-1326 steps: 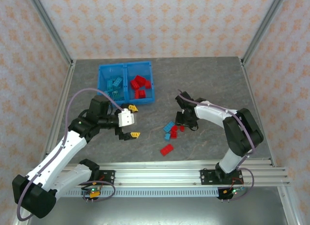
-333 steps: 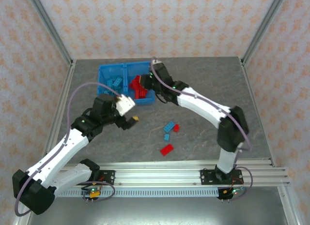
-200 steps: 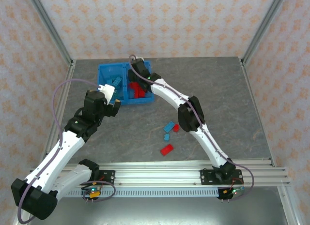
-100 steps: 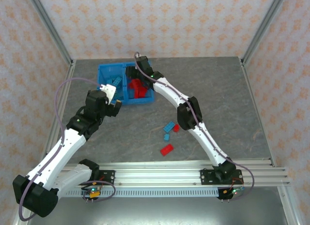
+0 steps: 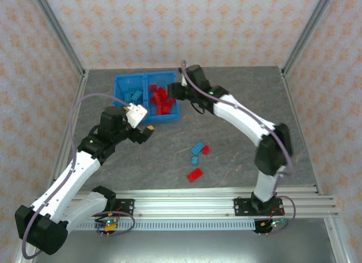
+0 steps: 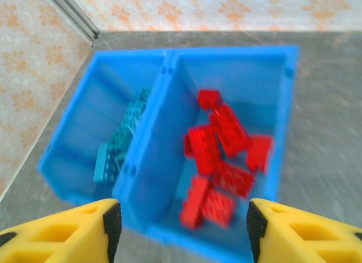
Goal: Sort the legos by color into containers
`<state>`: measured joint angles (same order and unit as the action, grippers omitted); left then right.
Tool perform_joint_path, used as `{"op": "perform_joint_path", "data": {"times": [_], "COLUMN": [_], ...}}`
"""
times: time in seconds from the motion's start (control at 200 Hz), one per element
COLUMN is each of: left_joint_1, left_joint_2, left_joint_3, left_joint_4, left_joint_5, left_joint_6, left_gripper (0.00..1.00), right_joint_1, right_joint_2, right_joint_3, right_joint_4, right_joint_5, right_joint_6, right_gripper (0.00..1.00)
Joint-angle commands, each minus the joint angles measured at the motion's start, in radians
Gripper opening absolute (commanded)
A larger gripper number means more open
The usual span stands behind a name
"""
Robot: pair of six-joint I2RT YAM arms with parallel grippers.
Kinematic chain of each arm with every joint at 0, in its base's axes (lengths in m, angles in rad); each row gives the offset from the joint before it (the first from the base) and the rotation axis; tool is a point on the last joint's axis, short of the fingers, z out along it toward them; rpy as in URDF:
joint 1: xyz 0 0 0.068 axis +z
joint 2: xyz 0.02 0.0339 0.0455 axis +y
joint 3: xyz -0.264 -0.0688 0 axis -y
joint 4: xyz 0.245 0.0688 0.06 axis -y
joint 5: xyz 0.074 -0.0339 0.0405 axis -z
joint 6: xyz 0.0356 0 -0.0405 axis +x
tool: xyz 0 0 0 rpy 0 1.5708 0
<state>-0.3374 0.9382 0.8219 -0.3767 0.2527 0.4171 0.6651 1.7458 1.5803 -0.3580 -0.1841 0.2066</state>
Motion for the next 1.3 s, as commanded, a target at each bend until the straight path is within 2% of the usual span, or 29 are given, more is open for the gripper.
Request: {"op": "perform_joint_path", "data": {"times": [0.0, 0.125, 0.21, 0.32, 0.46, 0.581, 0.756, 0.951, 1.056, 1.186, 1.296], "left_joint_1": [0.006, 0.005, 0.003, 0.0, -0.022, -0.031, -0.031, -0.031, -0.032, -0.032, -0.034], "left_joint_2": [0.006, 0.025, 0.029, 0.036, 0.051, 0.059, 0.059, 0.068, 0.07, 0.064, 0.059], "left_joint_3": [-0.003, 0.01, 0.016, 0.016, 0.015, 0.019, 0.017, 0.022, 0.025, 0.023, 0.025], "left_joint_4": [-0.004, -0.031, -0.054, -0.077, -0.103, -0.126, -0.131, -0.131, -0.136, -0.138, -0.142], "left_joint_5": [0.223, 0.305, 0.376, 0.471, 0.469, 0.44, 0.417, 0.429, 0.43, 0.425, 0.424], "left_joint_6": [0.099, 0.134, 0.161, 0.212, 0.247, 0.266, 0.279, 0.282, 0.281, 0.282, 0.284], "left_gripper": [1.0, 1.0, 1.0, 1.0, 1.0, 1.0, 1.0, 1.0, 1.0, 1.0, 1.0], "right_joint_1": [0.004, 0.005, 0.004, 0.004, 0.004, 0.004, 0.004, 0.004, 0.004, 0.004, 0.004], "right_joint_2": [-0.139, -0.297, -0.349, -0.341, -0.257, -0.223, -0.198, -0.207, -0.199, -0.197, -0.181], "right_joint_3": [-0.242, -0.473, -0.585, -0.665, -0.703, -0.755, -0.776, -0.808, -0.804, -0.766, -0.739], "right_joint_4": [-0.037, -0.075, -0.09, -0.088, -0.068, -0.016, -0.033, -0.022, -0.022, -0.059, -0.078], "right_joint_5": [0.092, 0.093, 0.072, -0.016, -0.149, -0.147, -0.055, -0.01, -0.008, 0.045, 0.097], "right_joint_6": [0.068, 0.224, 0.305, 0.35, 0.367, 0.403, 0.409, 0.413, 0.402, 0.345, 0.3], "right_gripper": [0.63, 0.64, 0.73, 0.79, 0.81, 0.75, 0.57, 0.45, 0.47, 0.57, 0.58]}}
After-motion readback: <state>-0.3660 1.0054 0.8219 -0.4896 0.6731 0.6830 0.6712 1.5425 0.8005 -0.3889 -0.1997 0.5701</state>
